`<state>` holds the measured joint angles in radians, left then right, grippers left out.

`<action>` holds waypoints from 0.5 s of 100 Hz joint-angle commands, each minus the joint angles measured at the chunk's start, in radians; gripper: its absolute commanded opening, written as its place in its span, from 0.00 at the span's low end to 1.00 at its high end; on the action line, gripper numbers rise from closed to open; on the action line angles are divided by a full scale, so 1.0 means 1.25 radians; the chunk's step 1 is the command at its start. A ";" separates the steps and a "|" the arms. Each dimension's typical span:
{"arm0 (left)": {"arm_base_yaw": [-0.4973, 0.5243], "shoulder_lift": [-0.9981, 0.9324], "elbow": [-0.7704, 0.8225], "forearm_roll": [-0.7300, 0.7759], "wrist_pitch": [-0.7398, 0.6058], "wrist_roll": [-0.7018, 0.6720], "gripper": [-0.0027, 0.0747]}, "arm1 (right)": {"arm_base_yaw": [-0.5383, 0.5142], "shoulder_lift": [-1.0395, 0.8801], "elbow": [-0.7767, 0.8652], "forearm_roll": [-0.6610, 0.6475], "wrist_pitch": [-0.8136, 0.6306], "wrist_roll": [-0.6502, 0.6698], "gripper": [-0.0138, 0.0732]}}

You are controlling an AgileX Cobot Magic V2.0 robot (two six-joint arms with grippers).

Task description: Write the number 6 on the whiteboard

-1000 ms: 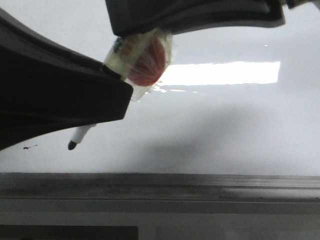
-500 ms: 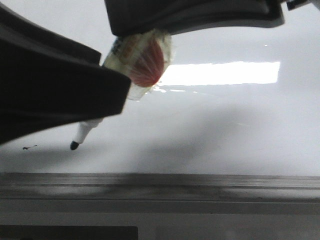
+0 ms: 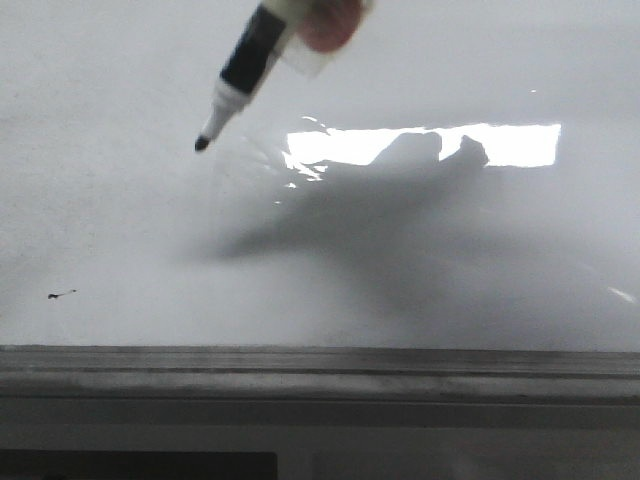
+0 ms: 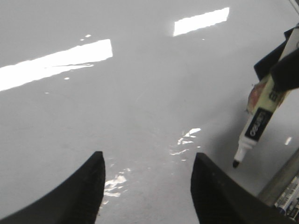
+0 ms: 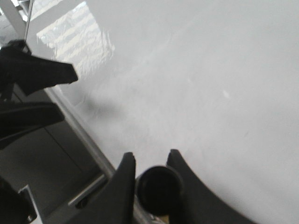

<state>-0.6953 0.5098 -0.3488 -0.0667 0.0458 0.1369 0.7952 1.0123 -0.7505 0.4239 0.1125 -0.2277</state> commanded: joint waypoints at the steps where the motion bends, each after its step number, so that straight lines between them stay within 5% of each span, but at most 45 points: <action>1: 0.028 -0.016 -0.025 -0.008 -0.032 -0.008 0.51 | -0.041 0.011 -0.074 0.005 -0.020 -0.009 0.08; 50: 0.040 -0.017 -0.025 -0.029 -0.030 -0.012 0.51 | -0.131 0.176 -0.207 -0.004 0.003 -0.009 0.08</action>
<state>-0.6459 0.4881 -0.3488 -0.0866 0.0804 0.1314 0.6454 1.2226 -0.9711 0.4218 0.1685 -0.2277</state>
